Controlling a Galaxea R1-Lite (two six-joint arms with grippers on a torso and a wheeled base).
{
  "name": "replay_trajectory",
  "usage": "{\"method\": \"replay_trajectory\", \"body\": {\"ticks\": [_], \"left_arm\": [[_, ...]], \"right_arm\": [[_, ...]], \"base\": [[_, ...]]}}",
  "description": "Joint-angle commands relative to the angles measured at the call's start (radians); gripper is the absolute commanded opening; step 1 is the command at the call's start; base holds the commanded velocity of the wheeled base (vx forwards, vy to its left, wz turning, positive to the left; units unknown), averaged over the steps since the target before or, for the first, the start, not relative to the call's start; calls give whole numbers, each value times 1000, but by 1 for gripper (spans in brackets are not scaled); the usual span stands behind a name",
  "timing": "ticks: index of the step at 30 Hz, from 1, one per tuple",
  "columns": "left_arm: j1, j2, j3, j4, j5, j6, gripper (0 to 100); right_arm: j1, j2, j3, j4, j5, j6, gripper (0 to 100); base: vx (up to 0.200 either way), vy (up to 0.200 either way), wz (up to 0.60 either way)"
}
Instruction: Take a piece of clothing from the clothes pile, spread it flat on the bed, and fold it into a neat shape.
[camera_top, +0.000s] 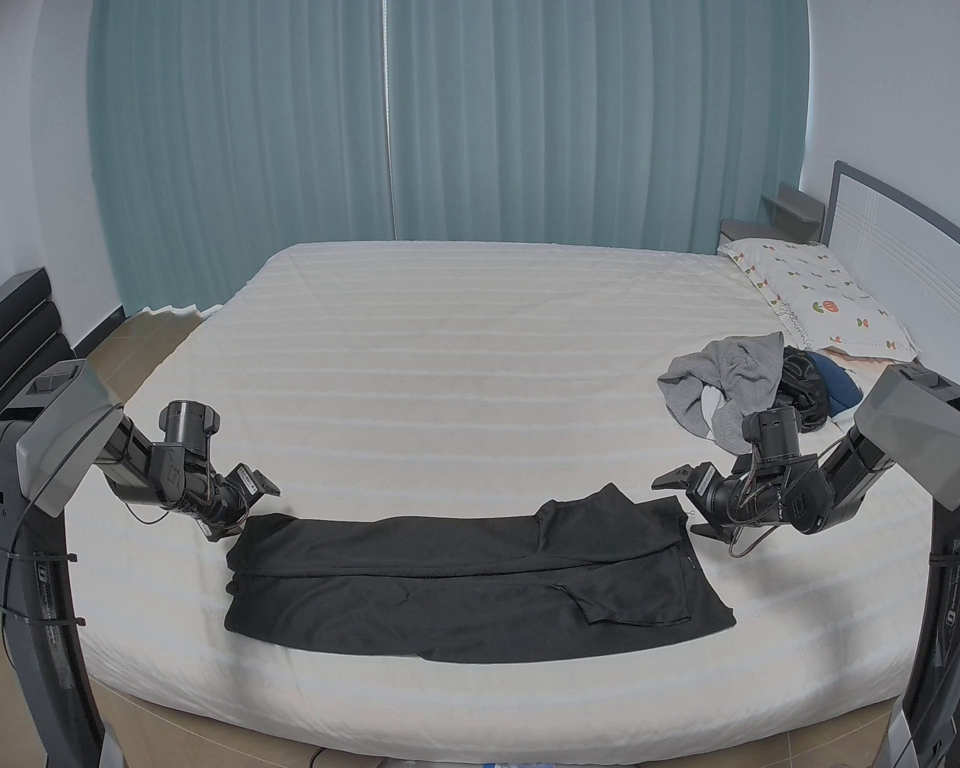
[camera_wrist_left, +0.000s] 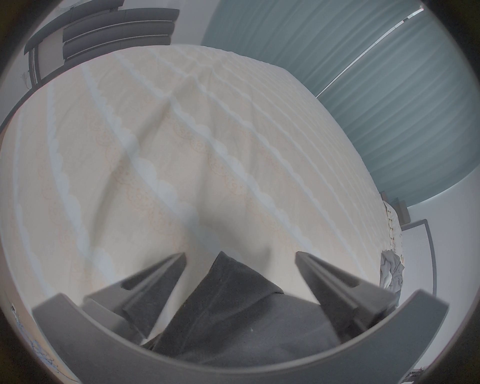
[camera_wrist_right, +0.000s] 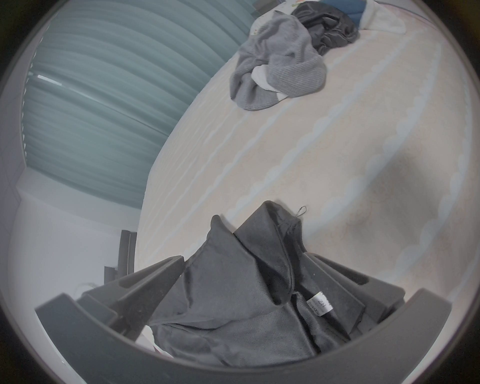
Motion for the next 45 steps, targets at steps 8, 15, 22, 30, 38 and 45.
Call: {"method": "replay_trajectory", "body": {"ticks": [8,15,22,30,38,45], "left_arm": [[1,20,9,-59,74,-110,0],[6,21,16,-61,99,-141,0],[3,17,33,-62,101,-159,0],[4,15,38,-61,99,-162,0],[3,13,39,-61,96,-164,100],[6,13,41,-61,96,-164,100]], "right_arm": [[-9,45,11,-109,8,11,100],[-12,71,-8,-117,8,13,100],[-12,83,-8,-149,7,13,100],[-17,91,-18,-150,7,13,100],[-15,111,-35,-149,7,11,100],[-15,112,-46,-149,22,48,0]], "base": [[0,0,0],[0,0,0],[0,0,0],[0,0,0],[0,0,0],[0,0,0]]}}
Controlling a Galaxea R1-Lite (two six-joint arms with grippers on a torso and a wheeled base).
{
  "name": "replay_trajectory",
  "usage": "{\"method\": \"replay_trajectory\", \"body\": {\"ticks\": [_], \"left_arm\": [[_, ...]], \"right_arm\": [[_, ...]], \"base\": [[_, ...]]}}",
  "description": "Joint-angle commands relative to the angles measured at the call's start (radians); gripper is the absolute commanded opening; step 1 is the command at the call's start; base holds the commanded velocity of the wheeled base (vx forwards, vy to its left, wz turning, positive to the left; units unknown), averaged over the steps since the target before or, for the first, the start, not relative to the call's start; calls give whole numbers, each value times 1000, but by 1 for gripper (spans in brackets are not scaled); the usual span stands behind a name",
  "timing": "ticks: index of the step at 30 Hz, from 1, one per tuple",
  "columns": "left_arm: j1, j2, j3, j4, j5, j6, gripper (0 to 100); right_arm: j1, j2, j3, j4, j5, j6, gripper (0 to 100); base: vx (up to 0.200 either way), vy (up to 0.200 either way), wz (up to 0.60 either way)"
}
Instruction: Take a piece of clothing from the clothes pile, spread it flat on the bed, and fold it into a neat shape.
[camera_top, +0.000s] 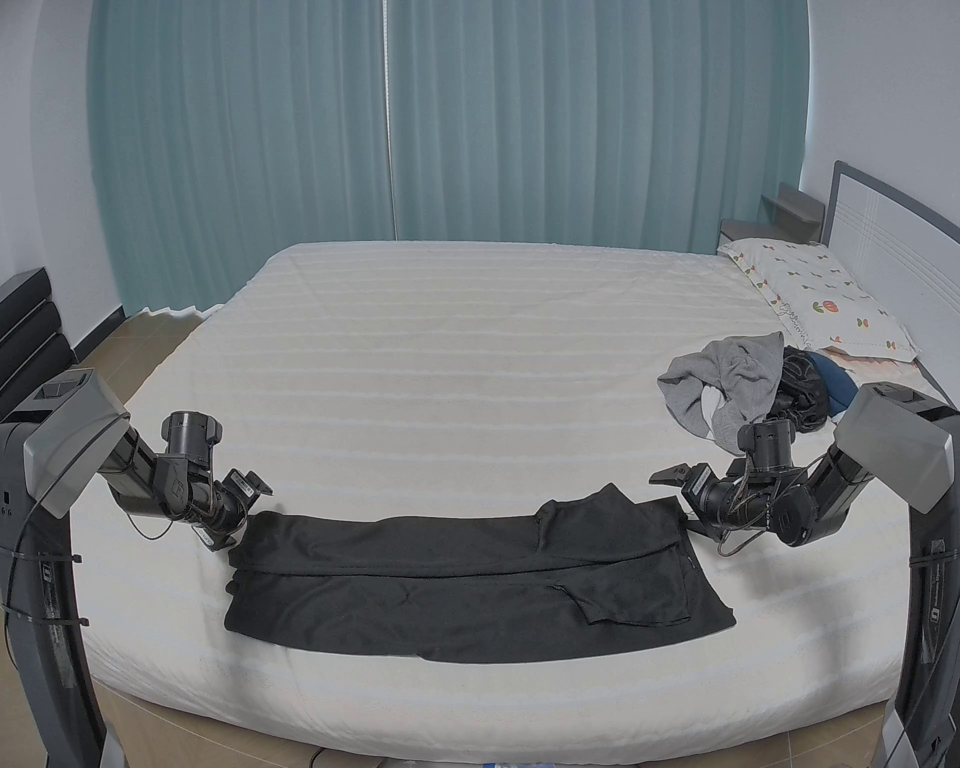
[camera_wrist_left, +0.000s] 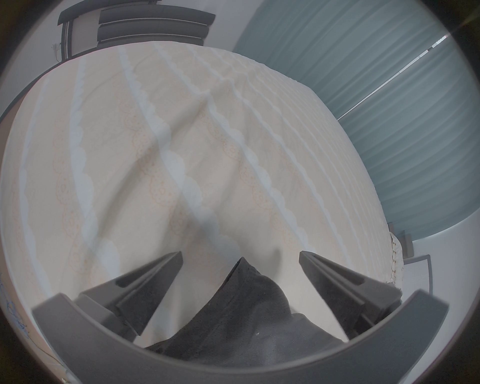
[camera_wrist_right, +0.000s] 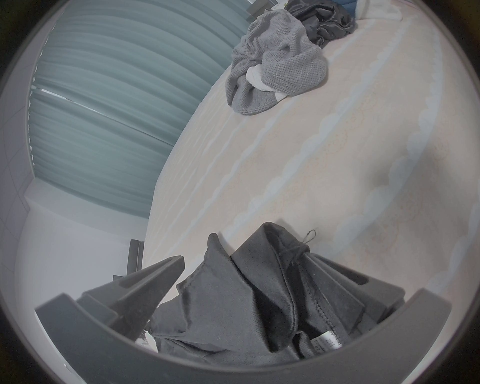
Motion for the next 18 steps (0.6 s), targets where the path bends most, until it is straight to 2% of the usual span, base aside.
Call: {"method": "replay_trajectory", "body": {"ticks": [1,11,18], "left_arm": [[3,-2,1,1,0,0,100],[12,-5,1,4,2,1,100],[15,-13,10,4,2,1,100]], "right_arm": [[0,6,-10,1,8,7,0],[-4,7,5,12,-5,-2,0],[-35,9,4,12,-8,-3,0]], "base": [[0,0,0],[0,0,0],[0,0,0]]}}
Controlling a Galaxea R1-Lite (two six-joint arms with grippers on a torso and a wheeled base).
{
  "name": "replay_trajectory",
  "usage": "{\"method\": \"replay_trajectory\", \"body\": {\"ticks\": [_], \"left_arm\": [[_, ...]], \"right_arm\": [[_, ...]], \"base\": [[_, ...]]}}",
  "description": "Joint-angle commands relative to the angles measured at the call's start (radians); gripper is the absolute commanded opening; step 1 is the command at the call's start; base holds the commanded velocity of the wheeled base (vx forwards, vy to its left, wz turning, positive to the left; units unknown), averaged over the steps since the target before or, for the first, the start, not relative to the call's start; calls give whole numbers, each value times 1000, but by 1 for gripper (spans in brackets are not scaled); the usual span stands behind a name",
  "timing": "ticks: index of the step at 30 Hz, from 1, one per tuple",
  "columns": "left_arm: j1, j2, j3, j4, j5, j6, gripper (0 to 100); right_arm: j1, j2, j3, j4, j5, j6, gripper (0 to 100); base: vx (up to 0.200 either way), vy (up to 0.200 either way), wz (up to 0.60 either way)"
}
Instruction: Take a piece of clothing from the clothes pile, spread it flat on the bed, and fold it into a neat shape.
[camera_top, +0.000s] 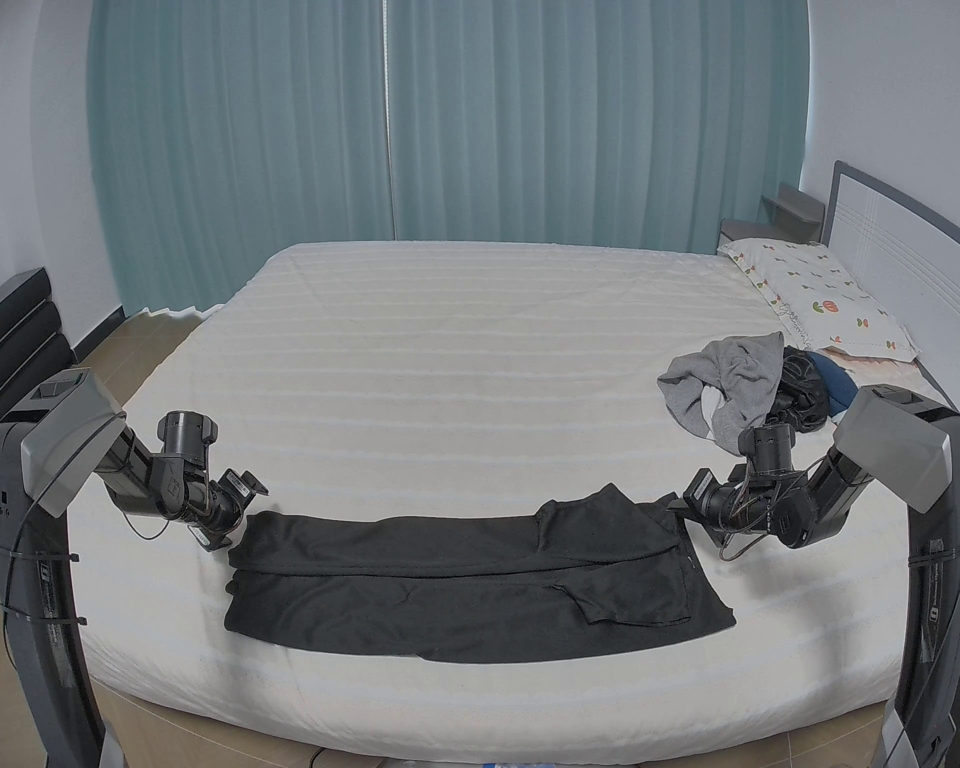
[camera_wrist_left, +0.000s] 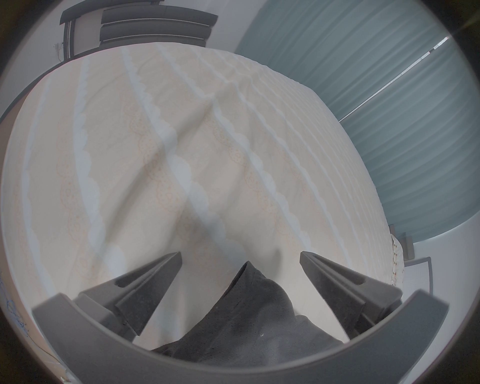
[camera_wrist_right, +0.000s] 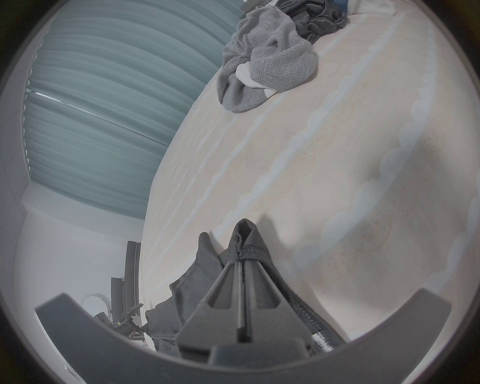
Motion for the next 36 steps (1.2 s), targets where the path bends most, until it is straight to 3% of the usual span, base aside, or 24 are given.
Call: {"method": "replay_trajectory", "body": {"ticks": [1,13,14,17,27,36], "left_arm": [[3,-10,8,-2,0,1,100],[6,-25,13,-2,-3,0,100],[10,-36,17,0,-12,0,100],[13,-57,30,-2,-18,0,100],[35,-234,209,-2,-153,-5,100],[33,-324,387,-6,-236,-15,100]], "right_arm": [[-21,0,-1,-1,0,0,0],[-26,6,-4,1,2,0,0],[-26,1,-1,-1,2,0,100],[-26,-14,7,-1,3,3,100],[-35,-189,165,-11,3,8,100],[-23,-332,378,-11,5,15,100]], "base": [[0,0,0],[0,0,0],[0,0,0],[0,0,0],[0,0,0],[0,0,0]]}}
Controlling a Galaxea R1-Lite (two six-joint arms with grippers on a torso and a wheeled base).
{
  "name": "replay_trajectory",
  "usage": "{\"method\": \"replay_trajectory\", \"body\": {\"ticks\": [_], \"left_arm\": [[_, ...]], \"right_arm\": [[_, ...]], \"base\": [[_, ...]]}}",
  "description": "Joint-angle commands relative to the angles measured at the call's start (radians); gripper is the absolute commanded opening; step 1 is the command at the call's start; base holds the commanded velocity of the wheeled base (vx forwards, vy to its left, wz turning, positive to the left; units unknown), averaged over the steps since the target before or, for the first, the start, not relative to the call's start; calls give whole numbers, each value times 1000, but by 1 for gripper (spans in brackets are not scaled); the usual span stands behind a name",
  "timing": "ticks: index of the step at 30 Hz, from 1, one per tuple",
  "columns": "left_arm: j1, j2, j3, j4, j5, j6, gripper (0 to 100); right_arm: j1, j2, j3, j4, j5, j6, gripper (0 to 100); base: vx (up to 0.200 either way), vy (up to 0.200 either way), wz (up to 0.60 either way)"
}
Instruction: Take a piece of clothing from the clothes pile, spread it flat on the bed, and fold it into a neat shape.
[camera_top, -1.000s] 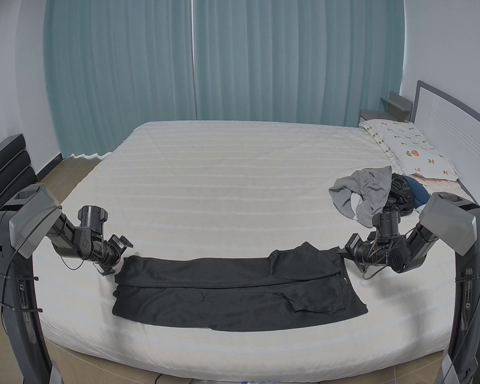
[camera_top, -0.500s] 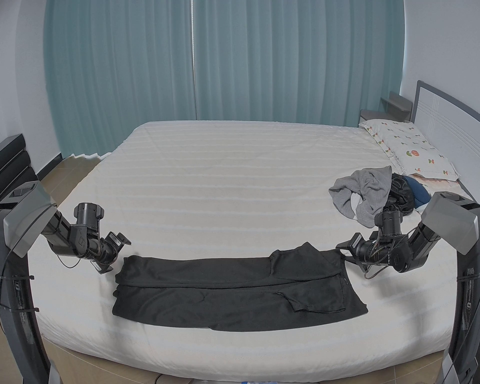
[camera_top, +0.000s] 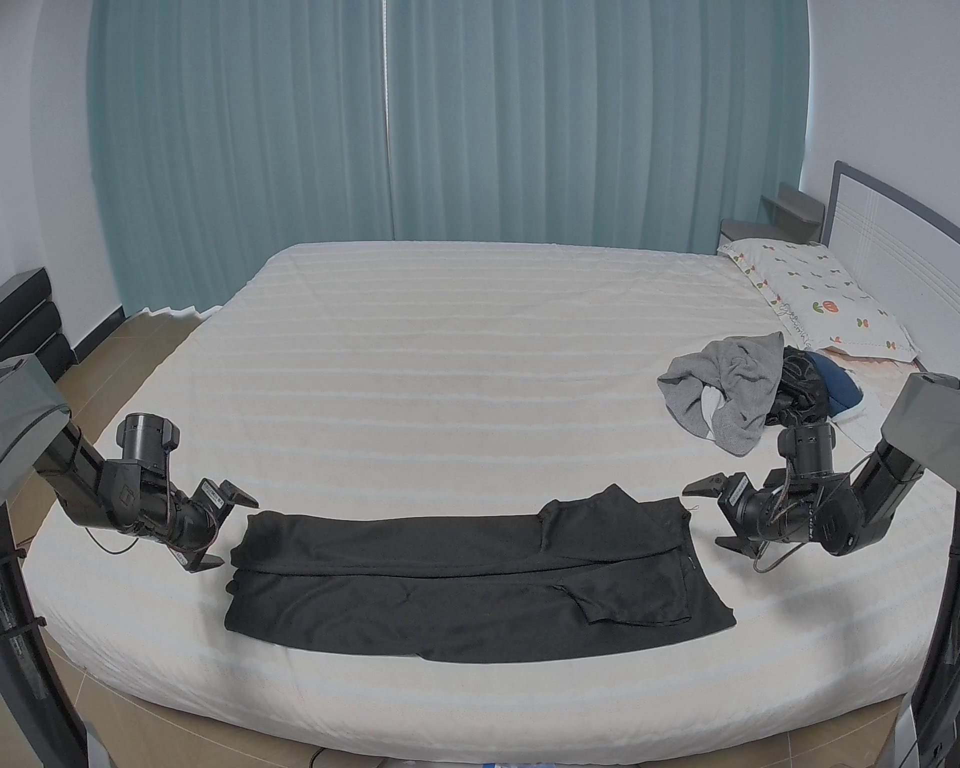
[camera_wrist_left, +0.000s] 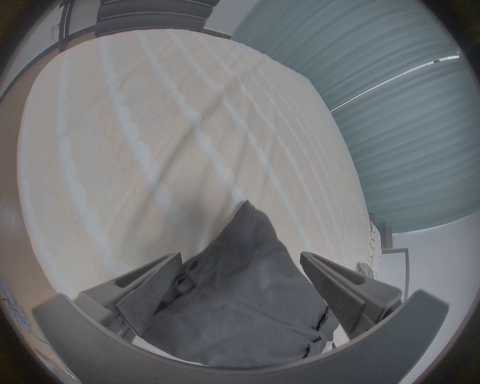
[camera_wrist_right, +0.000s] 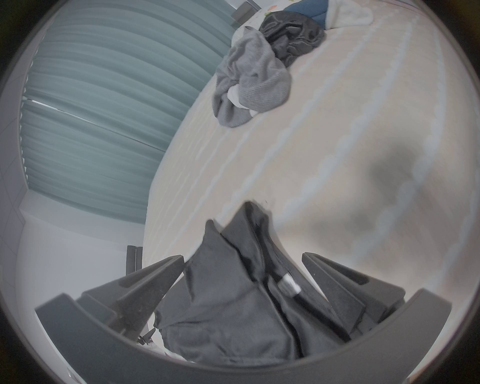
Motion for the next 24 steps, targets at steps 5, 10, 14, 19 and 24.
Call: {"method": "replay_trajectory", "body": {"ticks": [5,10,14,19,24], "left_arm": [[-3,-58,136,-42,-26,-5,100],[-8,-47,191,-125,-12,3,100],[-29,-23,230,-190,2,8,100],[-69,16,234,-226,86,6,100],[-121,58,236,-277,180,2,100]], "right_arm": [[6,-133,179,-4,8,48,100],[15,-101,213,-47,5,54,100],[23,-84,242,-114,5,61,100],[37,-77,251,-139,3,77,100],[41,-60,251,-147,3,77,100]], "base": [[-160,0,0],[-200,0,0],[-150,0,0],[0,0,0],[0,0,0]]}}
